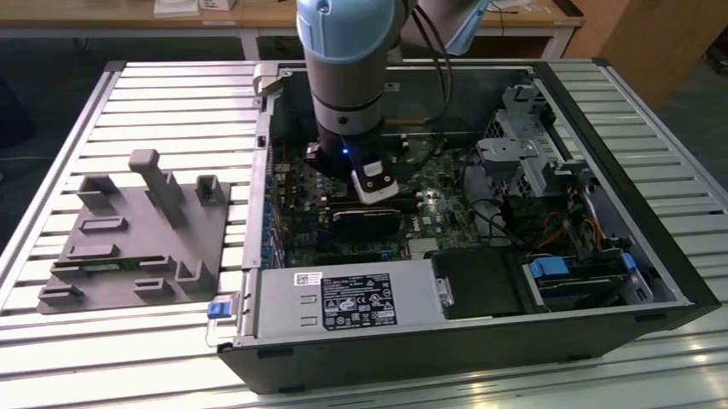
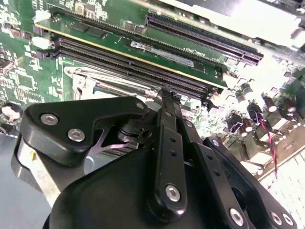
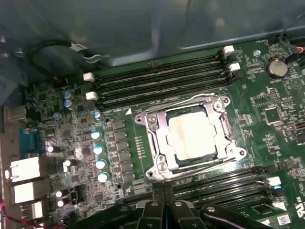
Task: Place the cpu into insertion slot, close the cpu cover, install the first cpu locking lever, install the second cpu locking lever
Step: 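Install the second cpu locking lever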
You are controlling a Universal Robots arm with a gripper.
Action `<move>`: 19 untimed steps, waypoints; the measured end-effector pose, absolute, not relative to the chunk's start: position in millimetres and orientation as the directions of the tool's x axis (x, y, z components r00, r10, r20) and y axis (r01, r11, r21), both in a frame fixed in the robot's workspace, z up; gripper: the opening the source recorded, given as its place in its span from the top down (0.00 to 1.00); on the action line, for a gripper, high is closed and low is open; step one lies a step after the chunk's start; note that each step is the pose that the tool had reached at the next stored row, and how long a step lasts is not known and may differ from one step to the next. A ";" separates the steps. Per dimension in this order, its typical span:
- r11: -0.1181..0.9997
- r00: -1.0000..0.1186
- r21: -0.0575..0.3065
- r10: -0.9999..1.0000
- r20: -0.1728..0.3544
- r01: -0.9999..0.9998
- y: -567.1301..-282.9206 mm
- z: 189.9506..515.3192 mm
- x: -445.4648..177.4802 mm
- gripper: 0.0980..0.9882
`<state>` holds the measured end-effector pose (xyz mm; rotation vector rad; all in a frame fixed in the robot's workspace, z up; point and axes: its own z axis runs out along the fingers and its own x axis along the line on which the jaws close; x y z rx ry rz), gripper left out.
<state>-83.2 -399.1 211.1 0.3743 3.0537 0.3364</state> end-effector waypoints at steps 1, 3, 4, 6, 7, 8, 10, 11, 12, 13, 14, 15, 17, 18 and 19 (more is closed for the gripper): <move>0.947 -0.969 0.219 0.244 -0.020 0.234 -399.1 211.1 -81.4 0.99; 0.947 -0.969 0.219 0.245 -0.020 0.235 -399.1 211.1 -76.0 0.99; 0.947 -0.969 0.219 0.245 -0.020 0.235 -399.1 211.1 -73.0 0.99; 0.947 -0.969 0.219 0.245 -0.019 0.235 -399.0 211.1 -67.3 0.99; 0.947 -0.969 0.219 0.245 -0.019 0.235 -398.6 211.1 -65.6 0.99; 0.947 -0.969 0.219 0.245 -0.019 0.235 -397.8 211.1 -64.5 0.99; 0.947 -0.969 0.219 0.245 -0.019 0.235 -395.3 211.1 -63.4 0.99; 0.947 -0.969 0.219 0.245 -0.019 0.235 -393.7 211.2 -63.1 0.99; 0.947 -0.969 0.219 0.245 -0.019 0.235 -391.7 211.1 -62.7 0.99; 0.947 -0.969 0.219 0.245 -0.019 0.235 -389.6 211.1 -62.4 0.99; 0.947 -0.969 0.219 0.245 -0.019 0.235 -387.2 211.1 -62.2 0.99; 0.947 -0.969 0.219 0.245 -0.019 0.235 -384.6 211.1 -61.9 0.99; 0.947 -0.969 0.219 0.245 -0.019 0.235 -380.4 211.1 -61.1 0.99; 0.947 -0.969 0.219 0.245 -0.019 0.235 -378.8 211.1 -60.3 0.99; 0.947 -0.969 0.218 0.245 -0.019 0.235 -377.3 211.1 -59.2 0.99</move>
